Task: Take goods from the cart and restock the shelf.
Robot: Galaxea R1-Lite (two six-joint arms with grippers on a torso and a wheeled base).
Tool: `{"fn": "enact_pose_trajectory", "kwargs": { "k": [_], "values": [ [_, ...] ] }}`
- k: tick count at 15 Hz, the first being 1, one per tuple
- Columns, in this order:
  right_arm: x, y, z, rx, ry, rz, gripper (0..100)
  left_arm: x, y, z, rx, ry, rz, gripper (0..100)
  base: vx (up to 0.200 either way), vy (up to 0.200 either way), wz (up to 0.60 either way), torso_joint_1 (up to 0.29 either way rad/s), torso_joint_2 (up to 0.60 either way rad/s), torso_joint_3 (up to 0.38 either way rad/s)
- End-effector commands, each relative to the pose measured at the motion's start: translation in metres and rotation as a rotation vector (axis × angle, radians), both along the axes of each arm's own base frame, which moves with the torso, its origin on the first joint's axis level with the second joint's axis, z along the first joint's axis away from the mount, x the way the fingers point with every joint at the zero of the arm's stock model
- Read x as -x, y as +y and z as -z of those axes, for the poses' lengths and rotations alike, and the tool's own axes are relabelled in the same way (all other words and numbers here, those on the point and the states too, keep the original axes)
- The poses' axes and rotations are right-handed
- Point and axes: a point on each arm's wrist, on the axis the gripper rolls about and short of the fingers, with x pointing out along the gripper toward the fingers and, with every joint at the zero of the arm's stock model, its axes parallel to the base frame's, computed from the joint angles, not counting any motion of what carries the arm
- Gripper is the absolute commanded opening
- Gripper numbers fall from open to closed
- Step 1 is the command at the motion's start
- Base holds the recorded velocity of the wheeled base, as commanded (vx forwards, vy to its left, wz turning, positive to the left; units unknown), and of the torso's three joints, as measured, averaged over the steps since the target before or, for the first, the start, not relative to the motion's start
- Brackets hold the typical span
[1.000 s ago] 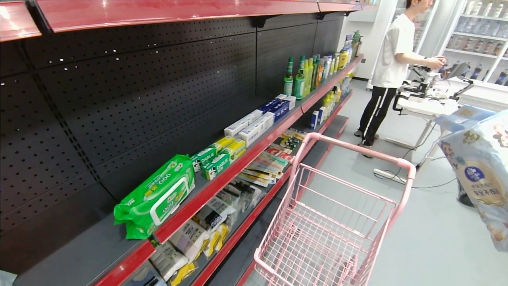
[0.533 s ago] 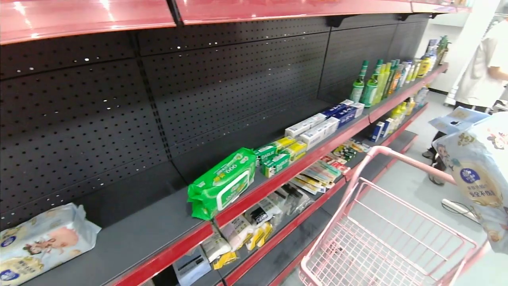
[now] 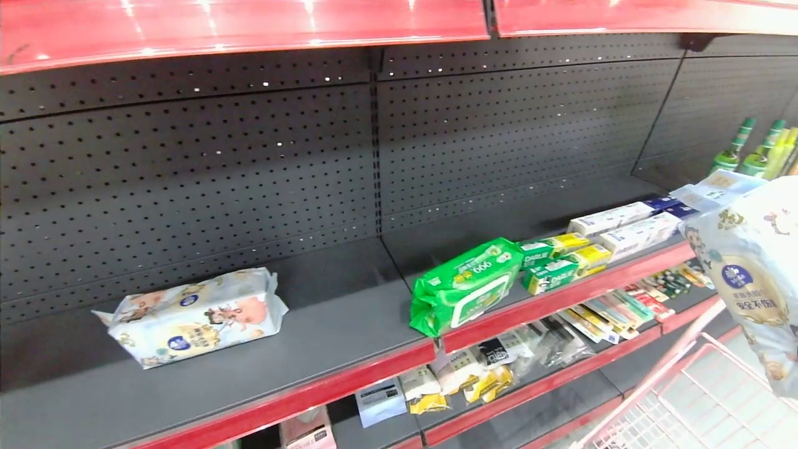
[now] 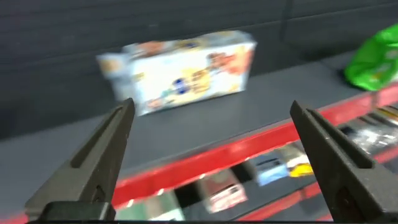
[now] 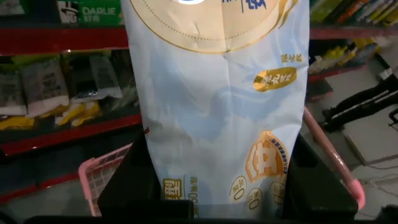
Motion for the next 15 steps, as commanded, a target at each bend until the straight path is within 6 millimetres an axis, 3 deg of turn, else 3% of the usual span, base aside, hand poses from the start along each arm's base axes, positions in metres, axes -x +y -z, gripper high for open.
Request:
{"fn": "enact_pose_trajectory", "kwargs": {
  "k": [1,10,15],
  "values": [
    [0.000,0.000,0.000,0.001,-0.001,0.000,0,0.000,0.000,0.000,0.000,0.001,0.000,100,0.000,0.000,0.60,0.002,0.00,0.002],
    [0.000,0.000,0.001,0.010,0.005,-0.007,0,0.000,0.000,0.000,0.000,0.003,0.000,100,0.000,0.000,0.60,0.002,0.00,0.003],
    [0.015,0.002,0.010,0.009,-0.031,-0.023,0,0.000,0.000,0.000,-0.001,0.003,0.000,100,0.000,0.000,0.00,0.000,0.00,0.000]
  ]
}}
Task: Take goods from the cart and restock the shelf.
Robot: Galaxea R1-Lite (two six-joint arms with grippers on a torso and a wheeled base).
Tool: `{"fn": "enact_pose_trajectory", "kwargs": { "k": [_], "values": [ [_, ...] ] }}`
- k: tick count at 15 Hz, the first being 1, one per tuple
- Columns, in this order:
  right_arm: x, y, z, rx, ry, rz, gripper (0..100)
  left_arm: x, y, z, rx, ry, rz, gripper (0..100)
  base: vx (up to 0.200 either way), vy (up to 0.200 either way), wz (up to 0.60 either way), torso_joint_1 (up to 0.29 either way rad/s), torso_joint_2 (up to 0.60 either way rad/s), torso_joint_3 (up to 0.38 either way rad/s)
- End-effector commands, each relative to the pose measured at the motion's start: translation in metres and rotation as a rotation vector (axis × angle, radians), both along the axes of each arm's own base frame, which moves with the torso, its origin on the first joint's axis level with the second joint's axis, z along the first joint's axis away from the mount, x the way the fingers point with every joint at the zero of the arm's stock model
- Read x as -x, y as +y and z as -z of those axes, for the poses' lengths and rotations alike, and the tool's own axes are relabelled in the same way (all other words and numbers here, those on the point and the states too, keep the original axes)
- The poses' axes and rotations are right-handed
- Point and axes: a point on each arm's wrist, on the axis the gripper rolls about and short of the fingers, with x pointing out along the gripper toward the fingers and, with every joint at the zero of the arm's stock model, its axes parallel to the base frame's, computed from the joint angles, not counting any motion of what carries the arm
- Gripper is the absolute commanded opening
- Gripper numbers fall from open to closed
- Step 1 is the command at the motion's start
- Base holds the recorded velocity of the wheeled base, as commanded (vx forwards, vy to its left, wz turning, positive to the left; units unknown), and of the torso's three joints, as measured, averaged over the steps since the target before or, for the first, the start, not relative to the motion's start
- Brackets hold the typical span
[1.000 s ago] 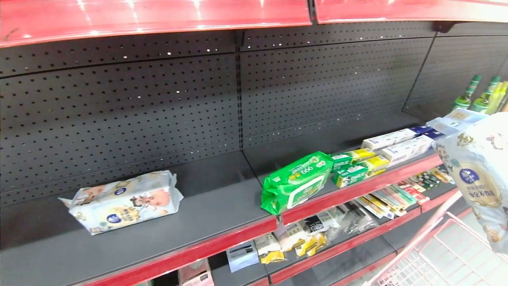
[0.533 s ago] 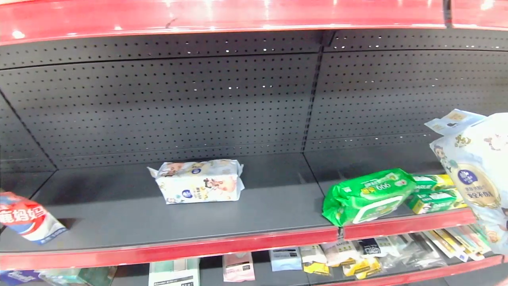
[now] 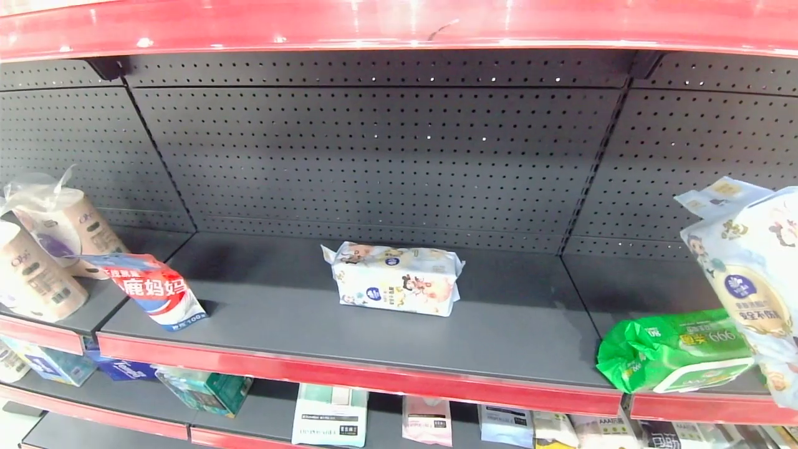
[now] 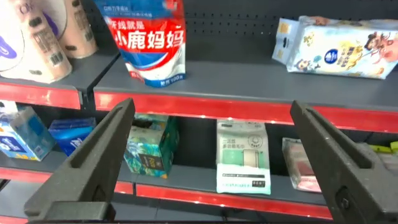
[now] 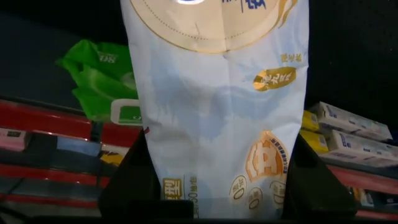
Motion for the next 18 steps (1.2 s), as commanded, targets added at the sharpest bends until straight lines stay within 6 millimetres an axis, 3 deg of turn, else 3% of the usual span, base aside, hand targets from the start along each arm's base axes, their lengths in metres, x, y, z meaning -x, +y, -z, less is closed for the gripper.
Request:
{"fn": "enact_pose_trajectory", "kwargs": {
  "k": [1,4,8,12,18],
  "values": [
    [0.011,0.002,0.001,-0.002,-0.052,-0.016,0,0.000,0.000,0.000,-0.001,0.001,0.000,100,0.000,0.000,0.00,0.000,0.00,0.000],
    [0.022,0.004,-0.001,-0.014,-0.120,-0.022,0,-0.001,0.000,0.000,-0.002,0.013,0.002,100,0.000,0.000,0.00,0.000,0.00,0.000],
    [0.043,0.007,0.019,-0.014,-0.186,-0.057,0,-0.003,-0.001,-0.002,-0.031,0.040,0.050,100,0.000,0.000,0.00,0.000,0.00,0.000],
    [0.054,0.009,0.019,-0.027,-0.268,-0.055,0,-0.003,-0.001,-0.002,-0.031,0.042,0.031,100,0.000,0.000,0.00,0.000,0.00,0.000],
    [0.057,0.009,0.024,-0.055,-0.275,-0.048,0,-0.004,-0.001,-0.003,-0.032,0.058,0.019,100,0.000,0.000,0.00,0.000,0.00,0.000]
  ]
}}
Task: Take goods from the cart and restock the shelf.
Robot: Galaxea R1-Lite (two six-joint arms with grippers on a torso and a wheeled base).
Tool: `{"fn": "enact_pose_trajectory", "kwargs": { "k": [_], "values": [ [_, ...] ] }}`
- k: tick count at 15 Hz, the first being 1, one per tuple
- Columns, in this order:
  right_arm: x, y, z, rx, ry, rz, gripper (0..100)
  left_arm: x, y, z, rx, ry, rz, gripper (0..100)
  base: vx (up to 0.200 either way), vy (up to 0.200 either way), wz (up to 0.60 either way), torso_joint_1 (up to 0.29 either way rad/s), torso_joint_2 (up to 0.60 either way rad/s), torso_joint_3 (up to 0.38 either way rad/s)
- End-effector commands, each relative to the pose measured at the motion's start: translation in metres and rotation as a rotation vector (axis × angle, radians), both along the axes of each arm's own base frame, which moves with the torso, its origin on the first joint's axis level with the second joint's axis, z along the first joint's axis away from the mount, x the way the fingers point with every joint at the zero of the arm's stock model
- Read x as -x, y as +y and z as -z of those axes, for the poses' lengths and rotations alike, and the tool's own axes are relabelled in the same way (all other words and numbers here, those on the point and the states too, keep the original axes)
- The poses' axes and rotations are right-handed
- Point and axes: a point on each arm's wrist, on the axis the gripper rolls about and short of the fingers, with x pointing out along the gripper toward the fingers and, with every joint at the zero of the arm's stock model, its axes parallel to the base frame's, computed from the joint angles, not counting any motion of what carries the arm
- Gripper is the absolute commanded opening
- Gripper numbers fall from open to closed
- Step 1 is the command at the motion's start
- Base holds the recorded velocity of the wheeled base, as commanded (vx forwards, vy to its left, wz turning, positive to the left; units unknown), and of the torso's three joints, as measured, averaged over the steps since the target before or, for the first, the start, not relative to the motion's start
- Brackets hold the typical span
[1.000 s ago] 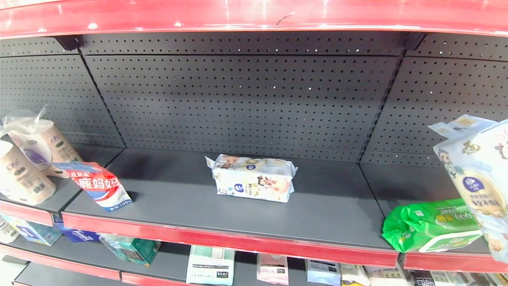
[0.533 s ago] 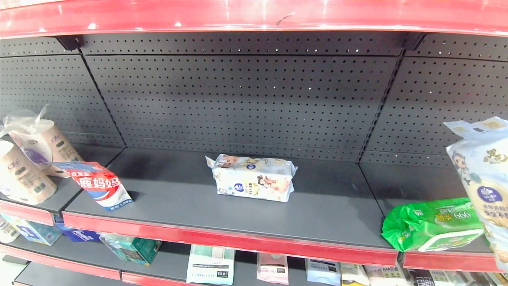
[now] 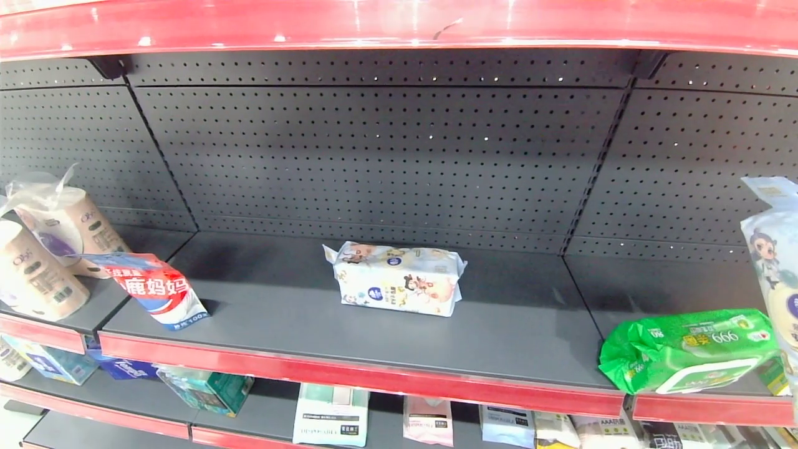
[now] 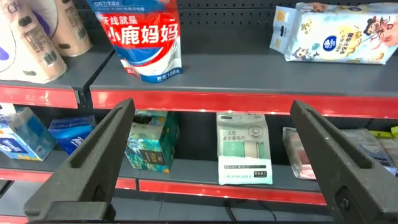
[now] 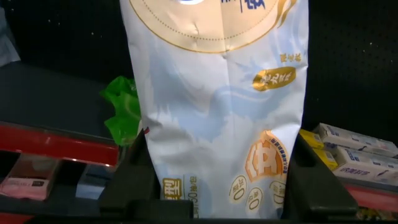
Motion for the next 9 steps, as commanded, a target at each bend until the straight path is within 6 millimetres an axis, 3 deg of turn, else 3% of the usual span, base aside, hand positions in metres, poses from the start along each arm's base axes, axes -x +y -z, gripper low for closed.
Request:
{"fn": "enact_pose_trajectory", "kwargs": {
  "k": [1,5,6,8,9],
  "values": [
    [0.001,0.000,0.002,0.002,-0.003,0.001,0,-0.002,0.000,-0.001,0.000,0.026,-0.025,100,0.000,0.000,0.00,0.000,0.00,0.000],
    [0.001,0.000,0.012,-0.004,0.018,-0.002,0,-0.008,0.000,-0.002,-0.012,0.102,-0.022,100,0.000,0.000,0.00,0.000,0.00,0.000],
    [0.002,0.000,0.012,-0.006,0.033,-0.001,0,-0.008,-0.001,-0.010,-0.011,0.087,-0.004,100,0.000,0.000,0.00,0.000,0.00,0.000],
    [0.007,0.001,0.017,-0.018,0.083,-0.007,0,-0.036,-0.001,-0.074,0.075,0.121,0.020,100,0.000,0.000,0.00,0.000,0.00,0.000],
    [0.011,0.002,0.019,-0.019,0.095,-0.008,0,-0.046,-0.001,-0.082,0.087,0.133,0.038,100,0.000,0.000,0.00,0.000,0.00,0.000]
  ]
}}
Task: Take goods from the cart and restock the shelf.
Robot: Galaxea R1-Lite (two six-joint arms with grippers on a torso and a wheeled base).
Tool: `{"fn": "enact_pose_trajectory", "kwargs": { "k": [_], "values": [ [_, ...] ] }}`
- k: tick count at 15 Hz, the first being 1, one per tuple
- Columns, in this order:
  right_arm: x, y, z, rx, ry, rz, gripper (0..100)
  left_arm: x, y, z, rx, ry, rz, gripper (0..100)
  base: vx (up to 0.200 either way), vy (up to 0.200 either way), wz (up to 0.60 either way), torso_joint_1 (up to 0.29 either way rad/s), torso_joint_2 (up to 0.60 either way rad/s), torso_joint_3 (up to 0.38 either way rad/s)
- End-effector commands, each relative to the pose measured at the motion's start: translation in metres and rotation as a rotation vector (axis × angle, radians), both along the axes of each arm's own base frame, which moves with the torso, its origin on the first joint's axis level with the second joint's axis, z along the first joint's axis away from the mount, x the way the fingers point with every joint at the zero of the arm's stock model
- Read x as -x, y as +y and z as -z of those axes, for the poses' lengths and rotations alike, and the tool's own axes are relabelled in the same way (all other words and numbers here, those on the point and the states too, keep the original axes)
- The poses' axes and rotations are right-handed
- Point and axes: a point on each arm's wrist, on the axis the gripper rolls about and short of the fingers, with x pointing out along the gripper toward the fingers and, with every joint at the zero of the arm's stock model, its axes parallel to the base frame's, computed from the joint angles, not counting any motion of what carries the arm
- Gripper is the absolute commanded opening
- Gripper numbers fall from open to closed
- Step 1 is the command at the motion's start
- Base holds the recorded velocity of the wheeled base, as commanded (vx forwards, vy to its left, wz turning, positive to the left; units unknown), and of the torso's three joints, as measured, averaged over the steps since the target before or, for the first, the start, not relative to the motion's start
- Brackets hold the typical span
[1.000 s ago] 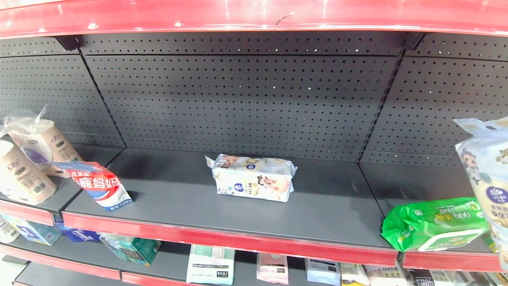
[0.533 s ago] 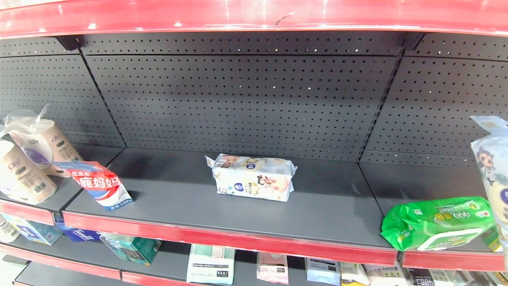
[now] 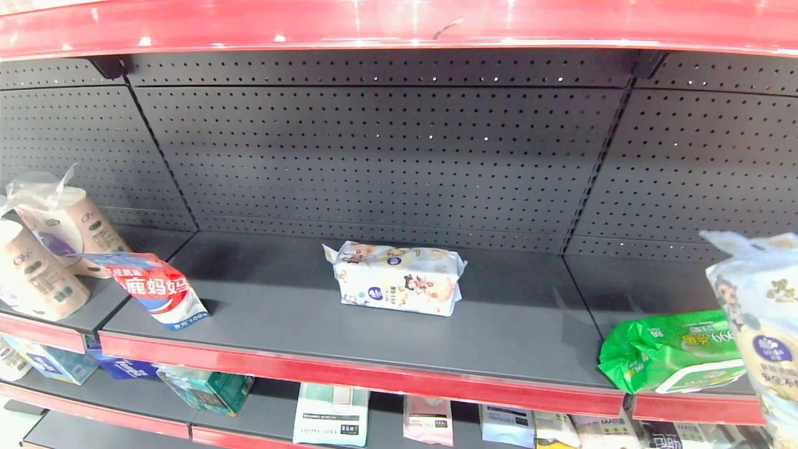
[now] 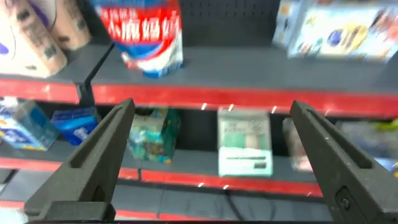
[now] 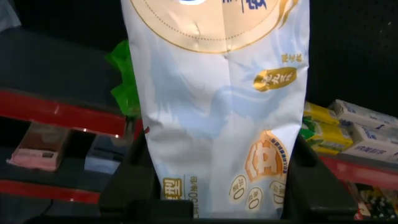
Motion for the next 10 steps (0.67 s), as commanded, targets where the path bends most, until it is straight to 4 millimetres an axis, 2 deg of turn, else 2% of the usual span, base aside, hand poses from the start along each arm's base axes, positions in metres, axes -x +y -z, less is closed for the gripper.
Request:
{"fn": "enact_pose_trajectory", "kwargs": {
  "k": [1,3,5,6,7,8,10],
  "values": [
    [0.008,0.001,0.000,0.003,-0.029,-0.005,0,-0.043,-0.001,-0.043,0.028,0.121,0.045,100,0.000,0.000,0.00,0.000,0.00,0.000],
    [0.011,0.002,0.002,0.002,-0.037,0.000,0,-0.071,0.000,-0.045,0.019,0.212,0.037,100,0.000,0.000,0.00,0.000,0.00,0.000],
    [0.011,0.001,0.001,0.004,-0.040,0.011,0,-0.115,0.001,-0.048,0.014,0.251,0.025,100,0.000,0.000,0.00,0.000,0.00,0.000],
    [0.011,0.001,0.000,0.003,-0.050,0.011,0,-0.125,0.002,-0.049,0.013,0.244,0.025,100,0.000,0.000,0.00,0.000,0.00,0.000],
    [0.015,0.002,-0.001,0.006,-0.076,0.016,0,-0.155,0.002,-0.047,-0.021,0.216,0.034,100,0.000,0.000,0.00,0.000,0.00,0.000],
    [0.016,0.002,0.001,0.008,-0.078,0.023,0,-0.166,0.004,-0.043,-0.071,0.220,0.033,100,0.000,0.000,0.00,0.000,0.00,0.000],
    [0.016,0.002,-0.001,0.004,-0.046,0.022,0,-0.177,0.008,-0.034,-0.172,0.273,0.064,100,0.000,0.000,0.00,0.000,0.00,0.000]
  ]
}}
